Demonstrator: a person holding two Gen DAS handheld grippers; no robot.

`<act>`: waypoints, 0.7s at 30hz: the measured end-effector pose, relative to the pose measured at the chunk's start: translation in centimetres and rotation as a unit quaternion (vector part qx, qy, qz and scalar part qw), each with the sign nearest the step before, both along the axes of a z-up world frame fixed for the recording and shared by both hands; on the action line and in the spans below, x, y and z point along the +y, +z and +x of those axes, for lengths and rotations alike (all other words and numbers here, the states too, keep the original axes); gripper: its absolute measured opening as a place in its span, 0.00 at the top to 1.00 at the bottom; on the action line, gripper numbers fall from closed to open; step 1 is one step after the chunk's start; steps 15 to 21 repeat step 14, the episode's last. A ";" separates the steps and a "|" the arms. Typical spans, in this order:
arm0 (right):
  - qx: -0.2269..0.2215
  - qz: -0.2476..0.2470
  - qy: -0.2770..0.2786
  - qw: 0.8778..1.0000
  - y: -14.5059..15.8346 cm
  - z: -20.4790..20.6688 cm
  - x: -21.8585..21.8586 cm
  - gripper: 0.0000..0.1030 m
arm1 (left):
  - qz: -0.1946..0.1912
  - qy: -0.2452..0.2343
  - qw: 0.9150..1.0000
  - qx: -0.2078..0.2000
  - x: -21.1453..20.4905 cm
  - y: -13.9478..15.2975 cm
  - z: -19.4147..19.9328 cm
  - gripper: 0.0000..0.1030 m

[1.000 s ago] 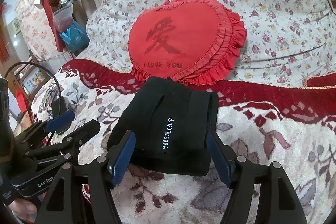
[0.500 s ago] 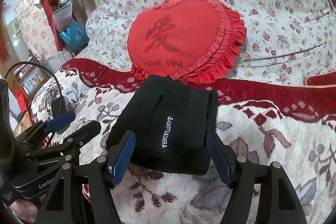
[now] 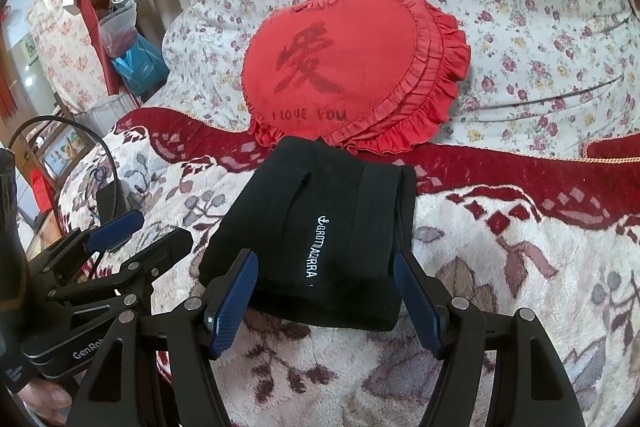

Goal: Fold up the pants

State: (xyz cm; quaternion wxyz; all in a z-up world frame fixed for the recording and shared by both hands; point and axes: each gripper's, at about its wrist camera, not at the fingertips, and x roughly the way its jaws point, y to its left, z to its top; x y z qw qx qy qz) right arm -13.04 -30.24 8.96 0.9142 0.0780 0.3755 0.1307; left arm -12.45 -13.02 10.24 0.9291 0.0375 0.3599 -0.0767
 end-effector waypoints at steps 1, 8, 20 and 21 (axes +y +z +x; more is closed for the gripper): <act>0.000 0.001 0.000 1.000 0.0 0.0 0.0 0.34 | 0.001 0.000 1.000 -0.001 0.0 0.1 0.1 0.31; 0.004 0.000 -0.001 1.000 -0.3 0.0 -0.1 0.34 | -0.005 -0.001 1.000 0.006 0.1 -0.2 0.3 0.31; 0.004 0.003 -0.001 1.000 -0.4 0.1 -0.3 0.34 | 0.000 -0.005 1.000 0.006 0.4 -0.6 0.5 0.31; 0.004 0.003 -0.001 1.000 -0.4 0.1 -0.3 0.34 | 0.000 -0.005 1.000 0.006 0.4 -0.6 0.5 0.31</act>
